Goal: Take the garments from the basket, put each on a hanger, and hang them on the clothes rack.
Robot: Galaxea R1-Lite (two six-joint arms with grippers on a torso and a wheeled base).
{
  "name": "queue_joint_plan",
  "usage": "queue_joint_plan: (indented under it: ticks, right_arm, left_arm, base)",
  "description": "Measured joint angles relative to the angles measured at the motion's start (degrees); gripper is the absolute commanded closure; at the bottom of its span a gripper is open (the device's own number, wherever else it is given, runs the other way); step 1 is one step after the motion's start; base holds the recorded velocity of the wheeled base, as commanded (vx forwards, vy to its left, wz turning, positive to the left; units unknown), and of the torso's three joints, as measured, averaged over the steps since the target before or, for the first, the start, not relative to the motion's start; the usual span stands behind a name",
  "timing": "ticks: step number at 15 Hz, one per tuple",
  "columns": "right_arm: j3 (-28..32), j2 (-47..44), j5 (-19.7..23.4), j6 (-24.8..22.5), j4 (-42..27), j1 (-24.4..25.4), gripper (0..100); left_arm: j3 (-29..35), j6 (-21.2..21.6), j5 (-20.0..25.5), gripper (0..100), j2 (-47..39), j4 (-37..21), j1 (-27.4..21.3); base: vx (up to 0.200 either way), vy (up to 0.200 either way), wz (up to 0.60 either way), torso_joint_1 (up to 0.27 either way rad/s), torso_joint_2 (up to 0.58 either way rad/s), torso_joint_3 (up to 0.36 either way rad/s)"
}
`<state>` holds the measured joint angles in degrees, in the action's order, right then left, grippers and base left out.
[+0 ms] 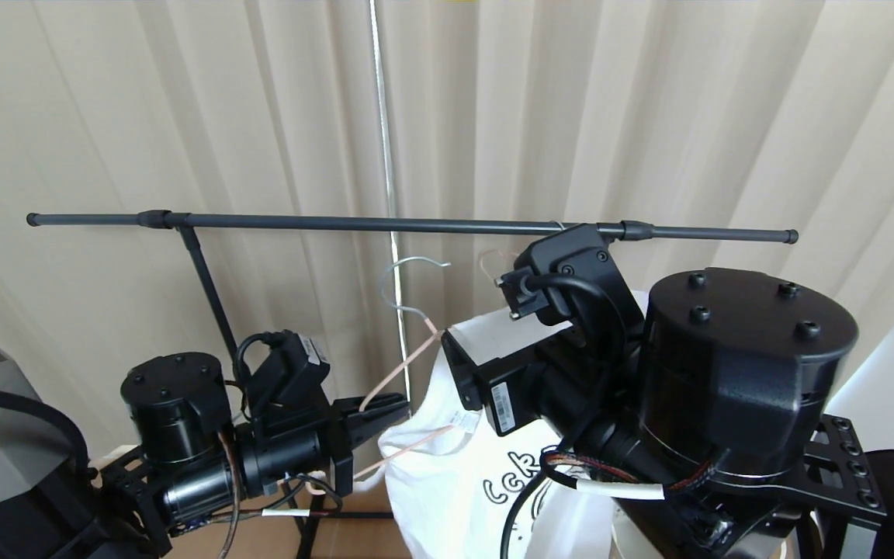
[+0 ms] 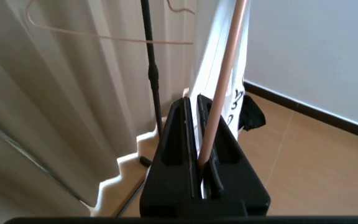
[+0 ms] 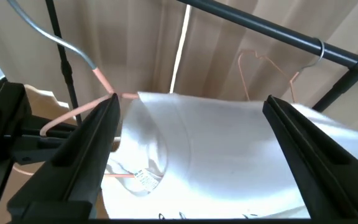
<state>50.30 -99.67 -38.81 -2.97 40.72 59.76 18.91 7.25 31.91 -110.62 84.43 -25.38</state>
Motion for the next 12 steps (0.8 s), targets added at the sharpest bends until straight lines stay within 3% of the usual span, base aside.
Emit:
queue_joint_plan:
  ticks: [8,10,12]
  right_arm:
    - [-1.51,1.52,1.97,-1.49,-0.18,-2.07,0]
    - [-4.28,4.08,11.31,-3.58,-0.34,-4.96,0]
    - [-7.17,7.12,17.60,-6.05,-0.76,-9.20,0]
  left_arm:
    - [-1.05,-0.74,0.54,100,-1.27,2.55,2.36]
    - [-0.59,-0.48,2.27,100,-1.67,3.05,3.75]
    - [-0.37,-0.41,4.78,100,-1.97,3.05,4.72]
  base:
    - [0.000,0.000,0.00,0.000,0.00,0.000]
    - [0.000,0.000,0.00,0.000,0.00,0.000]
    - [0.000,0.000,0.00,0.000,0.00,0.000]
